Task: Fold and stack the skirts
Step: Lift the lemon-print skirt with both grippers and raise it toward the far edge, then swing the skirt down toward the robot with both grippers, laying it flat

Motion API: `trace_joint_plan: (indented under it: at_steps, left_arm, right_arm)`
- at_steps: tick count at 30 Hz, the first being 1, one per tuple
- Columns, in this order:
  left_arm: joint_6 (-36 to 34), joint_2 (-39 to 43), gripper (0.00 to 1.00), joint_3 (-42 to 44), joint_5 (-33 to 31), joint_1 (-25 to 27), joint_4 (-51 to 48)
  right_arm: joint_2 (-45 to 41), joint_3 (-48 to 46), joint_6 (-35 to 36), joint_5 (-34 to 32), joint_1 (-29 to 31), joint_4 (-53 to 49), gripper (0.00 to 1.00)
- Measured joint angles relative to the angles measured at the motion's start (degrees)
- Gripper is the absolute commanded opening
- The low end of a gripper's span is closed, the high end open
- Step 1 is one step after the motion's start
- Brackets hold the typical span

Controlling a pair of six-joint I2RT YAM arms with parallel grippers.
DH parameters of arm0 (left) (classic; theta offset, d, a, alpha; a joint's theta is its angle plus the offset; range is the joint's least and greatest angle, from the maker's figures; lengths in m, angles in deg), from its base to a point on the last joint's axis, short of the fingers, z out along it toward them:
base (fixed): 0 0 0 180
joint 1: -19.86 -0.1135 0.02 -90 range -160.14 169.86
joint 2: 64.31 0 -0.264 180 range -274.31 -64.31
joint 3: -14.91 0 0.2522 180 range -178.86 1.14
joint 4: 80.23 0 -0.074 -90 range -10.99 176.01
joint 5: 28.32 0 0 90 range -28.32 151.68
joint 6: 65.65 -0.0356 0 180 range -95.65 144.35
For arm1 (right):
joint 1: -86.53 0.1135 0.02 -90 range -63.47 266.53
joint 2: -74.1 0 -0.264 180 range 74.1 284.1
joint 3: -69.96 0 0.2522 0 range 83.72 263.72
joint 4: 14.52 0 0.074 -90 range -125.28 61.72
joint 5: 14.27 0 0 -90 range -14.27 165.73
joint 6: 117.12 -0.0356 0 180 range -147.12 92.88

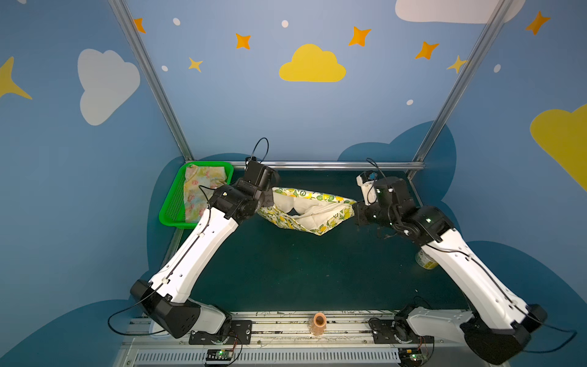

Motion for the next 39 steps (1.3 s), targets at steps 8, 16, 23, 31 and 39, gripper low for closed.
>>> trace_joint_plan:
  at_steps: [8, 16, 23, 31, 39]
  left_arm:
    - [-4.9, -1.8, 0.11, -9.9, 2.0, -3.4, -4.9]
    - [-8.4, -17.6, 0.08, -27.5, 5.6, -7.0, -9.2]
    - [-11.4, -43.2, 0.08, -63.2, 8.7, -10.6, -14.7]
    - [-10.9, -33.6, 0.04, -48.6, 13.4, -13.0, -8.7]
    - [-6.0, -15.0, 0.04, -9.3, 19.2, -13.2, 1.4]
  right_arm:
    - [-0.4, 4.9, 1.8, 2.2, -1.7, -0.4, 0.0]
    - [12.2, 9.7, 3.5, 9.0, -11.3, 1.7, 0.0]
    - [27.5, 26.5, 4.4, 15.7, -19.5, 3.0, 0.0]
    - [32.2, 37.4, 8.5, 18.8, -20.2, 2.0, 0.0]
    - [19.7, 1.7, 7.4, 19.3, -16.8, 10.4, 0.0]
